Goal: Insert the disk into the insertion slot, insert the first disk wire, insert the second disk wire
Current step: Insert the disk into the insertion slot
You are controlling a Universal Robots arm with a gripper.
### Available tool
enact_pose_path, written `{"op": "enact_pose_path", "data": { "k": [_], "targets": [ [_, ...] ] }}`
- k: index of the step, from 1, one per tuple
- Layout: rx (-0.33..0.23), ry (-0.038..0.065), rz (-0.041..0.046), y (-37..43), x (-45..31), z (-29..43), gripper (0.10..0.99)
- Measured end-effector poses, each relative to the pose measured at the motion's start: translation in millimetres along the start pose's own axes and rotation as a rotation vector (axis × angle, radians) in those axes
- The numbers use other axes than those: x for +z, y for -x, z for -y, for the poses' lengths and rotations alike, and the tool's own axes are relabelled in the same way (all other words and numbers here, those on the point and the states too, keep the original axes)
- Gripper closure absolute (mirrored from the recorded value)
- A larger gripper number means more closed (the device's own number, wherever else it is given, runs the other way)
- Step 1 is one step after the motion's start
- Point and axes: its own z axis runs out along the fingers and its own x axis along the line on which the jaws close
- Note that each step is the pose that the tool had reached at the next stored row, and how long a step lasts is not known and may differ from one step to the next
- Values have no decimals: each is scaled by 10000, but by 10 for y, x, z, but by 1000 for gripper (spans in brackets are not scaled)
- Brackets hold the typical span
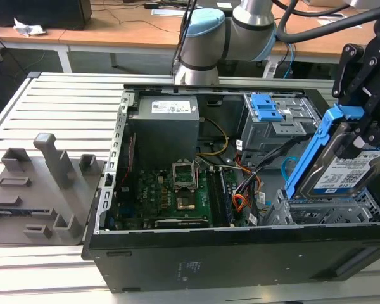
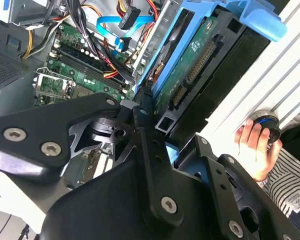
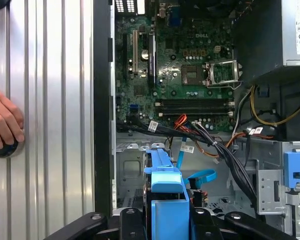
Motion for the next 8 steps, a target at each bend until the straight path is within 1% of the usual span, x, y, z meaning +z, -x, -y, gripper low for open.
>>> {"op": "enact_pose_path", "data": {
  "k": [2,5,8],
  "targets": [
    [1,1,2,19,18,9,722],
    [2,2,1,33,84,12,722],
    [1,2,1,42,120,14,722]
  ]
}}
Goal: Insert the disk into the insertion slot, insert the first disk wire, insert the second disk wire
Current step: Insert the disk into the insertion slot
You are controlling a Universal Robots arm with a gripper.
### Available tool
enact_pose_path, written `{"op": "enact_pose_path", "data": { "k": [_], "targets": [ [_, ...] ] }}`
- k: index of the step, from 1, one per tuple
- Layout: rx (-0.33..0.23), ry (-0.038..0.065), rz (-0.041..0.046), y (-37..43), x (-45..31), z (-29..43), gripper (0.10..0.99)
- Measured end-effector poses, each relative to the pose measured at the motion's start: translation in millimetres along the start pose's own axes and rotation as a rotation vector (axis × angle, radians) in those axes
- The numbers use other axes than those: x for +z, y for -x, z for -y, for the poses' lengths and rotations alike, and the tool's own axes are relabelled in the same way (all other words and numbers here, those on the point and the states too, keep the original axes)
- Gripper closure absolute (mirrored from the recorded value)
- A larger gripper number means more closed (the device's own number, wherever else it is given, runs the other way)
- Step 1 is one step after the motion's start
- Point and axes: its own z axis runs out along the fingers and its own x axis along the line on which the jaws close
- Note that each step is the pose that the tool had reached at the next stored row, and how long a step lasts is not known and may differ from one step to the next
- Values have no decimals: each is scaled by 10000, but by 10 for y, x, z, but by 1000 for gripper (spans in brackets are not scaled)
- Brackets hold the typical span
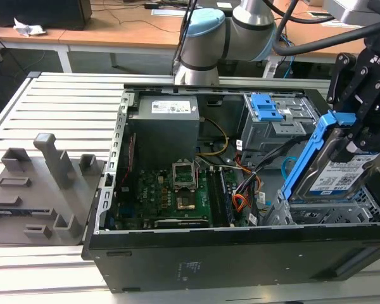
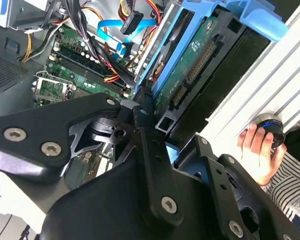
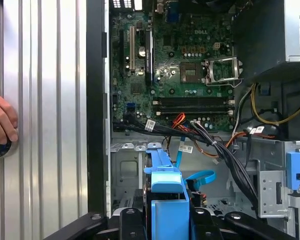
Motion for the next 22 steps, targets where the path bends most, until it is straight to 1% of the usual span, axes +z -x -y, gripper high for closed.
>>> {"op": "enact_pose_path", "data": {
  "k": [1,3,7,12,18,19,20,22],
  "targets": [
    [0,-1,-2,3,22,1,722],
    [0,0,-1,5,91,4,722],
    [0,0,1,5,165,7,722],
    [0,0,0,5,294,12,722],
    [0,1,1,6,303,12,722],
    [0,0,0,5,303,12,714],
    [0,0,0,5,303,12,647],
    [1,0,-1,5,304,12,647]
  ]
}}
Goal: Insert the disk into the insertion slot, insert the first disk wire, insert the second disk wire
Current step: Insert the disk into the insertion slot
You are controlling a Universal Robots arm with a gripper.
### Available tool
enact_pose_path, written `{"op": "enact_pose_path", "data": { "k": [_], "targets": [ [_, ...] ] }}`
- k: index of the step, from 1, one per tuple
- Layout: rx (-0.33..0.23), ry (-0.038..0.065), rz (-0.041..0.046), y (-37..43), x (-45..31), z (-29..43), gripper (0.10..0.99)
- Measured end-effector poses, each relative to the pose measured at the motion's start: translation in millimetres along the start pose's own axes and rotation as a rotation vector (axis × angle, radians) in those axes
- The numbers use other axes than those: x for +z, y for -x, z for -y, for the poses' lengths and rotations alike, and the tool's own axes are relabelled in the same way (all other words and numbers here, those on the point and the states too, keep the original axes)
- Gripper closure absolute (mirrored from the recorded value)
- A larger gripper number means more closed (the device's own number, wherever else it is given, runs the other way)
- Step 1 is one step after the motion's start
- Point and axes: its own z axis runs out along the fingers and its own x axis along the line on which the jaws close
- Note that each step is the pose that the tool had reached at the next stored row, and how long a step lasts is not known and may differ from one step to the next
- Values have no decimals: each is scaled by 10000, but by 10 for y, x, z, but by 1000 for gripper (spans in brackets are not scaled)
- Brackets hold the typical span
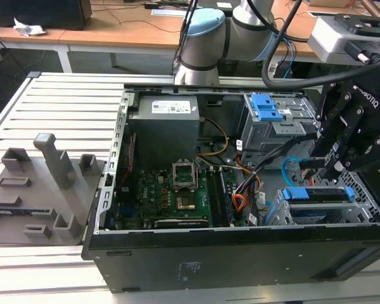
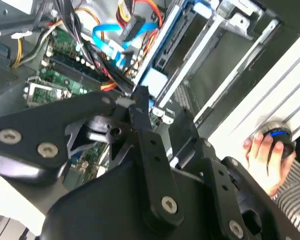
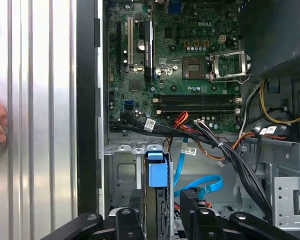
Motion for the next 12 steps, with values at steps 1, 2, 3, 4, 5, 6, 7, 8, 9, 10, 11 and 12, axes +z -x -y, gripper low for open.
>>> {"op": "enact_pose_path", "data": {
  "k": [1,2,3,4,5,6,7,8,9,10,11,12],
  "targets": [
    [-1,0,0,0,0,0,647],
    [-1,0,0,0,1,0,647],
    [-1,0,0,0,1,0,647],
    [-1,0,0,0,2,0,663],
    [-1,0,0,0,2,0,725],
    [-1,0,0,0,2,0,792],
    [-1,0,0,0,3,0,851],
    [-1,0,1,0,3,0,910],
    [-1,0,0,0,3,0,973],
    [-1,0,0,0,4,0,980],
    [0,0,0,0,4,0,980],
    [-1,1,0,0,4,0,980]
  ]
}}
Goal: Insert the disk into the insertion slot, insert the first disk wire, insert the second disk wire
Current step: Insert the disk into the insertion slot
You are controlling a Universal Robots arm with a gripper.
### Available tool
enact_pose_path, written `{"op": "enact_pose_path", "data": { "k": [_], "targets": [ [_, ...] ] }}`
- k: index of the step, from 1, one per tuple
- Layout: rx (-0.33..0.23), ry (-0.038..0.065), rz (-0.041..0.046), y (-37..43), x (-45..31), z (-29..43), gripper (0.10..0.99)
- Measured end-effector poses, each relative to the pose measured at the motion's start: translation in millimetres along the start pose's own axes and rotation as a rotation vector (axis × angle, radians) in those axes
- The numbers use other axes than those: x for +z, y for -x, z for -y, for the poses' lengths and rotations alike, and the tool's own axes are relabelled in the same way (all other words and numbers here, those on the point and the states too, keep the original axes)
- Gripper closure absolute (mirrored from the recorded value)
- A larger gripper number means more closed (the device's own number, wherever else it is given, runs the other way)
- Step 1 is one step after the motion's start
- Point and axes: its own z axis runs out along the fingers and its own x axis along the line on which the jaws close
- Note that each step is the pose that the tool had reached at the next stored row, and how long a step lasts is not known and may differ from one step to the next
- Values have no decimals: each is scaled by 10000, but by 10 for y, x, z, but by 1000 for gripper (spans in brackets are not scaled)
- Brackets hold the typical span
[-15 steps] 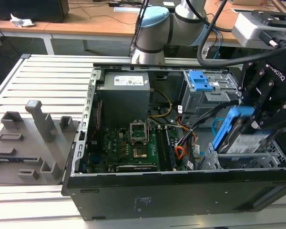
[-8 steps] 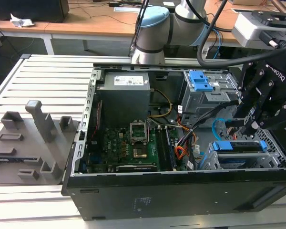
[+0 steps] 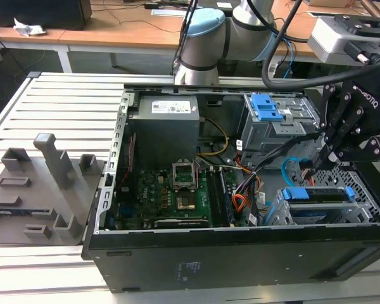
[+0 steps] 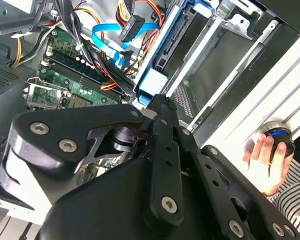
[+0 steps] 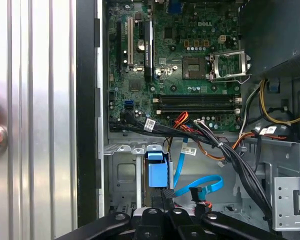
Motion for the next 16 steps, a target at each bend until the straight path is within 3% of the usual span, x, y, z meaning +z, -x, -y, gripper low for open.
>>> {"op": "enact_pose_path", "data": {
  "k": [4,6,9,11,16],
  "targets": [
    [0,-1,5,0,11,0,980],
    [1,-1,1,0,79,3,980],
    [0,3,0,1,136,76,980],
    [0,9,1,3,211,176,980],
    [0,9,-1,3,227,187,980]
  ]
}}
